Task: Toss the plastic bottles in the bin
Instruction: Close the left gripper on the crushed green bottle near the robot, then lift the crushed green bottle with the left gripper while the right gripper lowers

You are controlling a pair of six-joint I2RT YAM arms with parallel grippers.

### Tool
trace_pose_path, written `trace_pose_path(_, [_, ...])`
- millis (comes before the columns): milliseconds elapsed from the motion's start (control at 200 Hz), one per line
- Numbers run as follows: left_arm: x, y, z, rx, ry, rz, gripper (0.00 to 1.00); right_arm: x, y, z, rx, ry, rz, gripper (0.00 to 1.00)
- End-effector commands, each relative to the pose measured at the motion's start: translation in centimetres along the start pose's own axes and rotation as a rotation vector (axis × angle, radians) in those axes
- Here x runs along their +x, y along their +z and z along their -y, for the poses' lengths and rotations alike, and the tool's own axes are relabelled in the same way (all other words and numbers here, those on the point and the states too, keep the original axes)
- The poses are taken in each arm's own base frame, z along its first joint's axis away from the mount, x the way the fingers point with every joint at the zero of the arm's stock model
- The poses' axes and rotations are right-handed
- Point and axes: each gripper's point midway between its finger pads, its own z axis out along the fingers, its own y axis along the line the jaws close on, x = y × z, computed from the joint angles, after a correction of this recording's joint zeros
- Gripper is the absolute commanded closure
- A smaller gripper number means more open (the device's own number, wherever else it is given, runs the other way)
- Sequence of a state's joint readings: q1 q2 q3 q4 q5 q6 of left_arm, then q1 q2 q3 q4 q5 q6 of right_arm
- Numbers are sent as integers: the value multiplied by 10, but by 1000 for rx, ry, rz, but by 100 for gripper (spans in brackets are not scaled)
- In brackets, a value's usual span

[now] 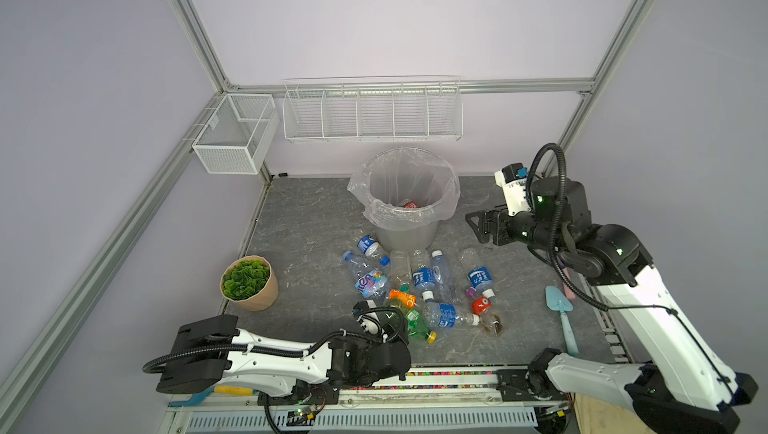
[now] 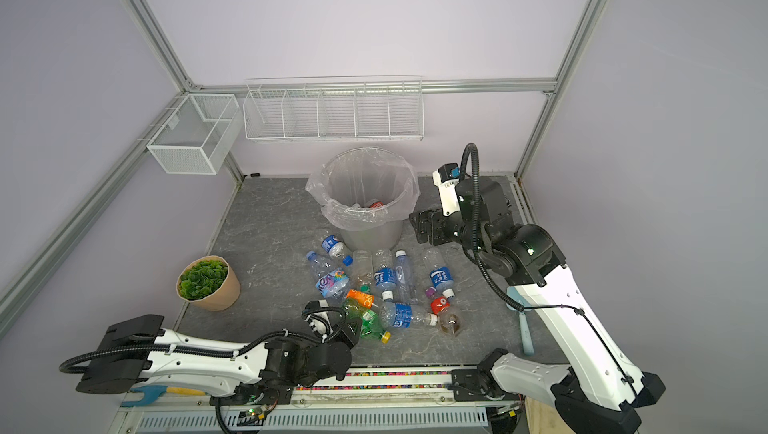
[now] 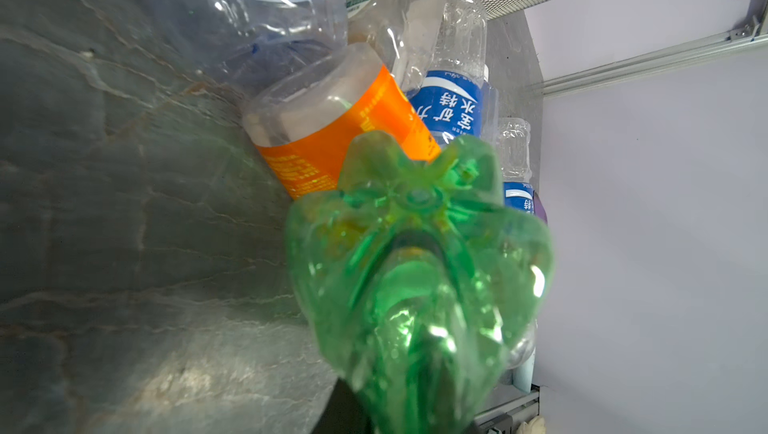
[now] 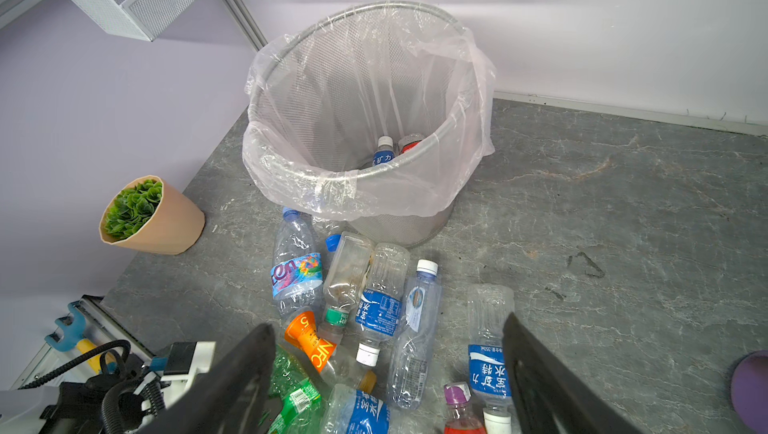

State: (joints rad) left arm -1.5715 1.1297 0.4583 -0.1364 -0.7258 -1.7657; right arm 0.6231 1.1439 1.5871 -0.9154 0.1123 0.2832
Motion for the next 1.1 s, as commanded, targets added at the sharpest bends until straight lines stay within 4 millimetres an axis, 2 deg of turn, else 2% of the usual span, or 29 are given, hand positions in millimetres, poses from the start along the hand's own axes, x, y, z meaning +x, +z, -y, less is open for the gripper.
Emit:
trace_pose_path(0, [-11,-10,10,-21,81,34,83,2,-1,5,18,-9,11,12])
trace_pose_path(260, [-25,-24,25,-13,125,71,84,5,-4,8,26,-8,10,12])
trace_pose_path(620, [-30,-27,26,-11,130,85,84,13,-2,9,23,-1,-7,12])
trace_pose_path(705, [-33,-29,27,-8,130,92,84,20,0,5,-2,11,-28,12])
trace_pose_path(820, [-37,-31,26,-5,128,106,84,53,3,-5,-88,4,-122,12])
trace_pose_path(960, [-46,-37,25,1,128,126,84,93,-5,2,-96,16,-171,12])
trace_pose_path(985, [-48,-38,25,1,129,130,84,106,-8,3,-99,22,-214,12])
trace_pose_path(1095, [-57,-44,30,5,147,162,84,131,-14,1,-125,34,-278,12])
